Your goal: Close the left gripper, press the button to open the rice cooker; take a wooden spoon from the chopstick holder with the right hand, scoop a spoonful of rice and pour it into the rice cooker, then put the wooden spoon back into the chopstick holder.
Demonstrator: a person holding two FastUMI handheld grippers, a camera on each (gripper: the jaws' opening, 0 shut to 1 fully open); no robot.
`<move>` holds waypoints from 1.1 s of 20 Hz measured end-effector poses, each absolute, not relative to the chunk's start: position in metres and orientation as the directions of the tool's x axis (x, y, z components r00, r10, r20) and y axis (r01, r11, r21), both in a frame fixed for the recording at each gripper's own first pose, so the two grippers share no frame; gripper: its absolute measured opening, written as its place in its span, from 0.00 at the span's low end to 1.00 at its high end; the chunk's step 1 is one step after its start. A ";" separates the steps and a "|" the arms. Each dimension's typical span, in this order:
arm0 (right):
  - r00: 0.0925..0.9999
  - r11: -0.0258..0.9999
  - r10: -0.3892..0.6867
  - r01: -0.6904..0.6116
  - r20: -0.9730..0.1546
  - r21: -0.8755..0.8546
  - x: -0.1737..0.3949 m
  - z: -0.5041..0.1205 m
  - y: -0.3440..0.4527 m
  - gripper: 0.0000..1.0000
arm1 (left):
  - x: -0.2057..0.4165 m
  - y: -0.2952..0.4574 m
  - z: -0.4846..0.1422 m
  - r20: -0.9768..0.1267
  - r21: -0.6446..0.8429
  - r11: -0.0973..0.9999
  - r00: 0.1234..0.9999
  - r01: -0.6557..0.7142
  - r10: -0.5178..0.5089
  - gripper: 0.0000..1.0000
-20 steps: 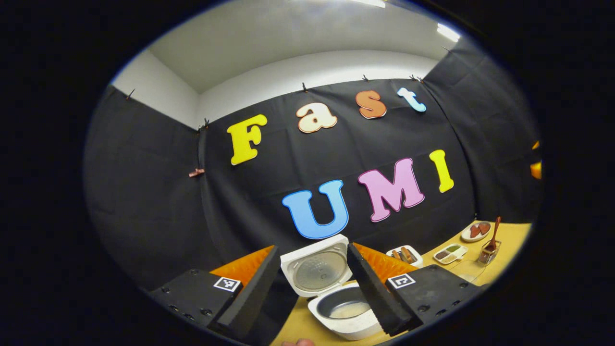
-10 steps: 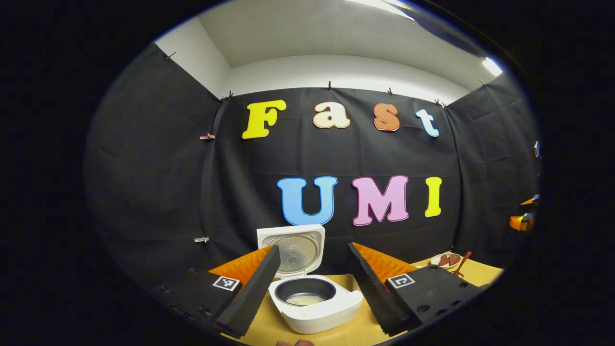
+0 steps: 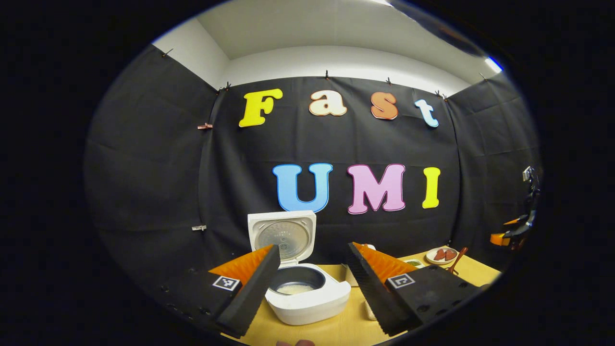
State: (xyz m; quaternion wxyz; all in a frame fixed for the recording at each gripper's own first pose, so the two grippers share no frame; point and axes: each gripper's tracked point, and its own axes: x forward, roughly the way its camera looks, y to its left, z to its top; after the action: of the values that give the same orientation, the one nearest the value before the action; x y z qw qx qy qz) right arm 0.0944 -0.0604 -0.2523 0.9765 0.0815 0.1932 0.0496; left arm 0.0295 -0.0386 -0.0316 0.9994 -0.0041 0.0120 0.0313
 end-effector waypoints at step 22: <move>0.796 0.819 0.394 -0.077 -0.460 0.568 0.218 -0.427 0.028 0.45 | -0.003 -0.098 -0.063 -0.140 0.072 0.985 0.976 -0.158 0.167 0.96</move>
State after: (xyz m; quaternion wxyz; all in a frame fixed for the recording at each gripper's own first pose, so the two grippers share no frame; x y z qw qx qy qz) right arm 0.2183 0.0276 -0.4268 0.9080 0.2712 0.2920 0.1296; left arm -0.0035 -0.0984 -0.0632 0.9935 0.0303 0.0727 0.0818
